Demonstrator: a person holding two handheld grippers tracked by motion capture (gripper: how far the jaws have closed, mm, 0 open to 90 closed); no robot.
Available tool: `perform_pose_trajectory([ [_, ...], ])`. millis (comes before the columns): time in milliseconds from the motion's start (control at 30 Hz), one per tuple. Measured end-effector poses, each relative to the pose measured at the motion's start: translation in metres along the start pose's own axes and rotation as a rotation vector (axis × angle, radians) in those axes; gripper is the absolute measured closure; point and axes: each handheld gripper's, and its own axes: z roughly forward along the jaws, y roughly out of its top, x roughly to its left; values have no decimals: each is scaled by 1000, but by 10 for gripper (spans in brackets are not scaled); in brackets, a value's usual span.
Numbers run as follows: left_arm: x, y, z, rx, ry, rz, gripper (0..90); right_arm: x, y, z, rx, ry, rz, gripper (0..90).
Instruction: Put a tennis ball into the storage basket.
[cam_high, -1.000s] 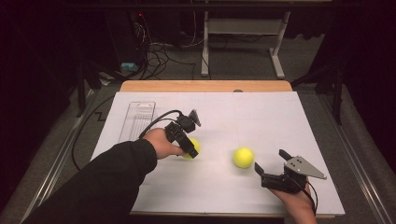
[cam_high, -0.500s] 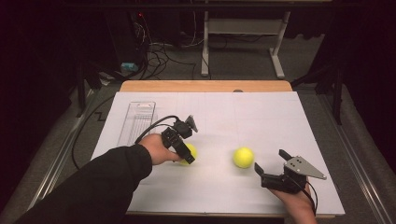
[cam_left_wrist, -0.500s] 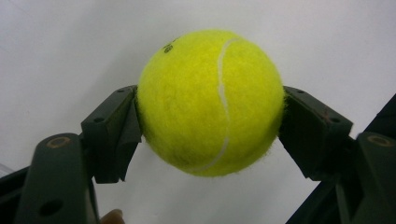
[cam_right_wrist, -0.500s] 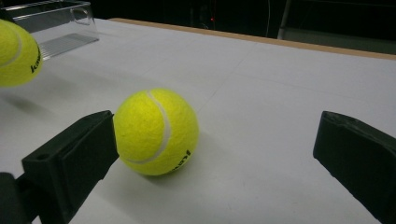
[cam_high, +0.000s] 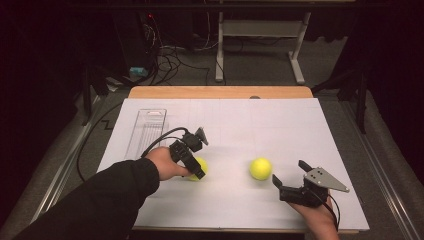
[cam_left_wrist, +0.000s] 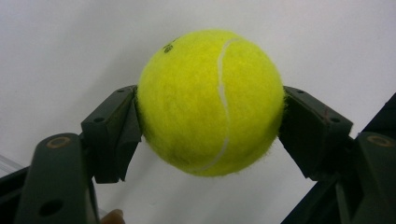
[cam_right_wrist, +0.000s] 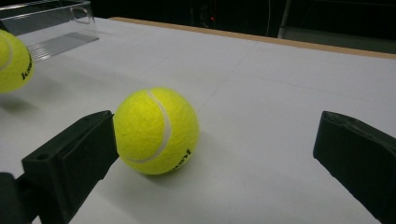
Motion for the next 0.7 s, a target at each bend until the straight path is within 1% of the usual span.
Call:
perform_pose_trajectory([
  [100,2,-4,2,7,-2,-4,266,0,0,0,2,2,2,0],
  [267,4,-10,3,5,-8,-23,265,1,0,0,2,3,2,0],
  [333,5,-12,2,7,-5,-25,266,1,0,0,3,2,2,0],
  [400,7,-14,1,0,-10,-35,266,1,0,0,4,1,2,0],
  [500,9,-16,-1,8,-17,-36,266,1,0,0,4,0,3,0],
  [633,11,-19,-4,11,-32,-52,266,1,0,1,4,0,0,0],
  [667,12,-19,-6,15,-31,-44,266,1,0,0,4,0,0,0],
  [700,11,-19,-7,8,-31,-52,266,1,0,0,3,1,0,0],
])
